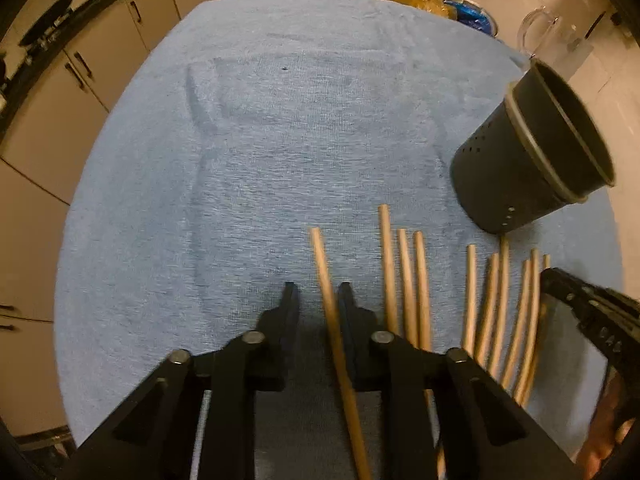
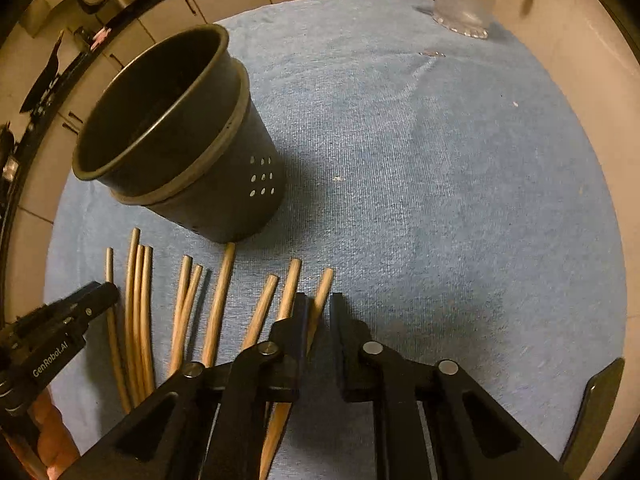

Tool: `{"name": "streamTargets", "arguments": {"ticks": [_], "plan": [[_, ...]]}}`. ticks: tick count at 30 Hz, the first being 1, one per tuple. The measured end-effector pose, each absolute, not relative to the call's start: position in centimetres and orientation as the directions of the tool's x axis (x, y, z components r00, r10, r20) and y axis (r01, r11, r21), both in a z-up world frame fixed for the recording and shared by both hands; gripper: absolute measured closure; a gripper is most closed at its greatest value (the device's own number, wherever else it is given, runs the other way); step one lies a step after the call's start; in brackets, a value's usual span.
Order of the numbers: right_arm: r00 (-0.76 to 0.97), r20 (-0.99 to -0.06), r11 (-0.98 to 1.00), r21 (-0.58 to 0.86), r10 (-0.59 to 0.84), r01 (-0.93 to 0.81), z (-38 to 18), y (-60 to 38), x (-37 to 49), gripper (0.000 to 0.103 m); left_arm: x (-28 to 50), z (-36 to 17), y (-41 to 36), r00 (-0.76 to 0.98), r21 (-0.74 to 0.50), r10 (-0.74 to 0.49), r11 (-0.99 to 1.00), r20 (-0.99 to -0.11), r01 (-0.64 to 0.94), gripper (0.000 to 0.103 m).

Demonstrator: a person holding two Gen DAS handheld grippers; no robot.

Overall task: Organize utensils
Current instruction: 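Lower the left tool onto a wooden chopstick and close it while the right tool grasps another, then lift the left tool's chopstick over the black cup while the right tool carries its chopstick there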

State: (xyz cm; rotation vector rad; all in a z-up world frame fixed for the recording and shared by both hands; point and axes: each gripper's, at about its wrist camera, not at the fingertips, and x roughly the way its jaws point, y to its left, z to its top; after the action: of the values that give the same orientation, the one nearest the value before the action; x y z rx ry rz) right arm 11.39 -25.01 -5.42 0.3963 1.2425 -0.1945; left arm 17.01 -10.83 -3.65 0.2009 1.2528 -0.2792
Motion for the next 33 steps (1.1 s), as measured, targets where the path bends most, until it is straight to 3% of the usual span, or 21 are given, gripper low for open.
{"name": "streamTargets", "arguments": {"ticks": [10,16,33], "plan": [[0.389,-0.914,0.896,0.265,0.116,0.356,-4.0,-26.9,10.0,0.098,15.0,-0.9,-10.1,0.355,-0.035,-0.165,0.938,-0.920,0.344,0.097],[0.525,-0.838,0.889,0.346,0.149,0.300,0.0,-27.1,6.7,0.098,12.8,3.5,-8.9,0.442,-0.069,-0.228,0.935,-0.868,0.348,0.097],[0.753,-0.640,0.908,0.391,0.153,0.148,9.3,-25.1,-0.6,0.098,6.3,13.5,-6.5,0.619,-0.062,-0.311,0.919,-0.721,0.389,0.097]]}}
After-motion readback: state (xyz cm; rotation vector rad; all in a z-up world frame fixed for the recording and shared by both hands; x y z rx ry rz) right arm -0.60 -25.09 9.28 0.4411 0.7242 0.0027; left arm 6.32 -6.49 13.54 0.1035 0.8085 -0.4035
